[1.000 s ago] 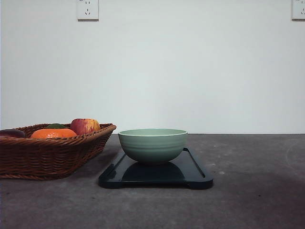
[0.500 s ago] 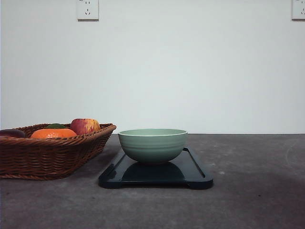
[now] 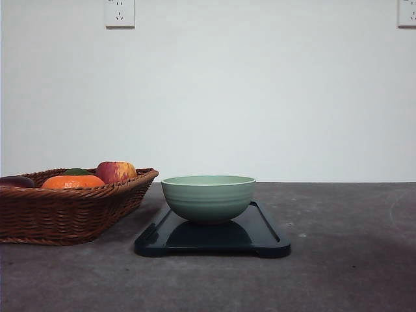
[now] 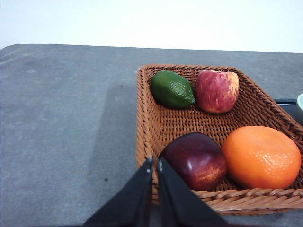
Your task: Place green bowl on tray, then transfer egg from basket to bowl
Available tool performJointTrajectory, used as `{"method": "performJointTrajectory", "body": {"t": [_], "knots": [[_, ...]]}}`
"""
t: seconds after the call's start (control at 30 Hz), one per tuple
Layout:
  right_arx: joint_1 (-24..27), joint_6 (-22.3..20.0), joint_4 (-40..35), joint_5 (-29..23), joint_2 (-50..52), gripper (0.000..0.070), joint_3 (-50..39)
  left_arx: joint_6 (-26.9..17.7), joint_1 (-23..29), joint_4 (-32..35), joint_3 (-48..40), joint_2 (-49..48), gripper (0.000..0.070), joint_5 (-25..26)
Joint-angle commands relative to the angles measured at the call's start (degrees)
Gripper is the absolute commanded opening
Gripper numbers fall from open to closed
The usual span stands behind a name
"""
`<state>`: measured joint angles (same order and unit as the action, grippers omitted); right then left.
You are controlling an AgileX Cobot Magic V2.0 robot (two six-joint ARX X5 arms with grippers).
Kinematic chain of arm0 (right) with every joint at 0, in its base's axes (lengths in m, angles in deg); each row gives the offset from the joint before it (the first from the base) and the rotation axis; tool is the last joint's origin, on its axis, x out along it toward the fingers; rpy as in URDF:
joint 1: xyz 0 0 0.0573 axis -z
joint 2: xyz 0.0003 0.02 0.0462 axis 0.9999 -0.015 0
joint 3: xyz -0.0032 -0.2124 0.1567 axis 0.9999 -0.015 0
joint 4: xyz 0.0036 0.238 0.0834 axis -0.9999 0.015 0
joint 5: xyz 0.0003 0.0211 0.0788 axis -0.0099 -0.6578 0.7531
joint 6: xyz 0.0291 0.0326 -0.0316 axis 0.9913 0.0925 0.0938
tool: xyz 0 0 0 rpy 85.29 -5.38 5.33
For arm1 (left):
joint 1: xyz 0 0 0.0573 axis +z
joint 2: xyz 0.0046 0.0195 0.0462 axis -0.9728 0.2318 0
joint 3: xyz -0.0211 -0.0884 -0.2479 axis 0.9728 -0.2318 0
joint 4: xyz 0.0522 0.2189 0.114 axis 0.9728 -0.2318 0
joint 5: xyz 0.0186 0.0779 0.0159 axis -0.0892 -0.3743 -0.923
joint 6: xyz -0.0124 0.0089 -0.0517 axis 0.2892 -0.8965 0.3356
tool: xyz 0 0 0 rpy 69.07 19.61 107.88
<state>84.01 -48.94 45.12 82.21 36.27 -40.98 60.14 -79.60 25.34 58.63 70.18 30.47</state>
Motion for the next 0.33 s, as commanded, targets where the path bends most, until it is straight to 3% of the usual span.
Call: {"method": "performJointTrajectory", "body": {"t": [0.0,0.3], "knots": [[0.07,-0.20,-0.50,-0.09,-0.07,0.0013,-0.26,-0.02,0.04,-0.35,-1.07,-0.11,0.0008,-0.15],[0.07,-0.22,-0.50,-0.09,-0.07,0.0013,-0.26,-0.02,0.04,-0.35,-1.07,-0.11,0.0008,-0.13]]}}
